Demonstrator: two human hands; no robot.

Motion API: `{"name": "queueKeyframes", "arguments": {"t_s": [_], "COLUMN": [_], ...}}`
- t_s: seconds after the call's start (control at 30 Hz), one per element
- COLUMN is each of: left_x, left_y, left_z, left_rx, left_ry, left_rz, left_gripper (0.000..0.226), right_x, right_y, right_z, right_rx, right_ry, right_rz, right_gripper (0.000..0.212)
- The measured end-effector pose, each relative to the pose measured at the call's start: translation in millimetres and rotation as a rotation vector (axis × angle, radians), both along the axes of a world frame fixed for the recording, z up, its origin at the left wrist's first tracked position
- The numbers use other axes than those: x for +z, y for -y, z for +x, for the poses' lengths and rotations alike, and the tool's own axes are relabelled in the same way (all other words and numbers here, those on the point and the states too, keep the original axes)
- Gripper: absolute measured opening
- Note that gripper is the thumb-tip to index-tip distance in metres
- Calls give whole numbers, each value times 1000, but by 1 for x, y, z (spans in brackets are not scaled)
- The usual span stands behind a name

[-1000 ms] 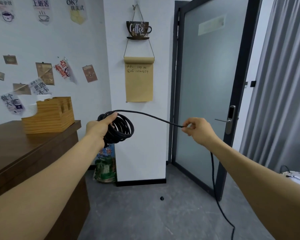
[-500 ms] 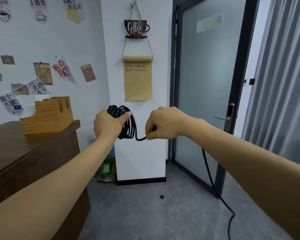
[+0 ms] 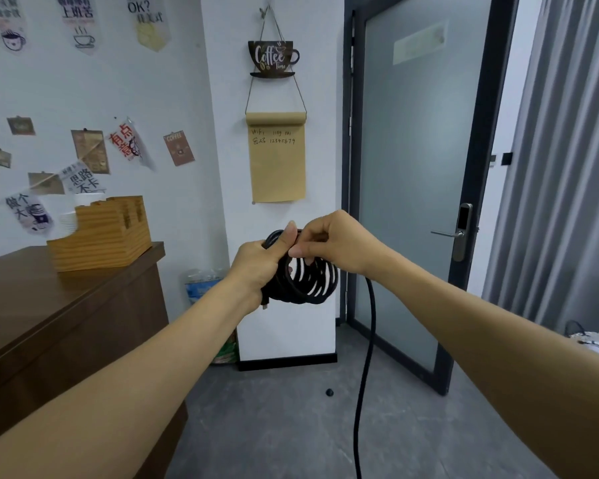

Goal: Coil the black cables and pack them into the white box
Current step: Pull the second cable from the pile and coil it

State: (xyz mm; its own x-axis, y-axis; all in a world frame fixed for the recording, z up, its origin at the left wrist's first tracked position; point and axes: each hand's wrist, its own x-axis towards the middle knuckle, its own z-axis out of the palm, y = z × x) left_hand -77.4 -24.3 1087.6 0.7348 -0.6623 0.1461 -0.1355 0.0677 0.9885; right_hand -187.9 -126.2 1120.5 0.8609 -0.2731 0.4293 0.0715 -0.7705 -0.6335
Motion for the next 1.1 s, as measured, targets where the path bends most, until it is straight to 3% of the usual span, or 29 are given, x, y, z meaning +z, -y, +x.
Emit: {"name": "queueKeyframes", "arguments": {"t_s": [0.1,0.33,0.47,0.6,0.7,0.87,0.97,1.1], "left_x": [0,-4,-3,-4,-3,-1,-2,-2], "left_y": [1,-7,-12,-14,-22,-37,-43,-41], "left_z": [-4,-6,-2,3,12,38,53,61], "left_rx": [-78,-265,-343,-261,-188,-11,91,233], "left_ry": [-49,3,183,277,221,71,1,-4], "left_rz": [13,-24,57,154,154,76,31,3], "left_gripper": [68,61,32,23,13,19,21,22], "right_x": [-4,-1,8,9,0,-20,-28,-34], "right_y": [3,3,4,15,34,64,76,78], "right_z": [0,-1,-3,-5,-12,-31,-41,-39], "right_rx": [-73,-177,-151,-53,-46,-153,-267,-366], "right_ry": [67,-17,-150,-292,-258,-140,-75,56], "right_rz": [62,-53,-27,141,309,435,415,296], "right_gripper": [29,29,32,35,25,21,24,5]}}
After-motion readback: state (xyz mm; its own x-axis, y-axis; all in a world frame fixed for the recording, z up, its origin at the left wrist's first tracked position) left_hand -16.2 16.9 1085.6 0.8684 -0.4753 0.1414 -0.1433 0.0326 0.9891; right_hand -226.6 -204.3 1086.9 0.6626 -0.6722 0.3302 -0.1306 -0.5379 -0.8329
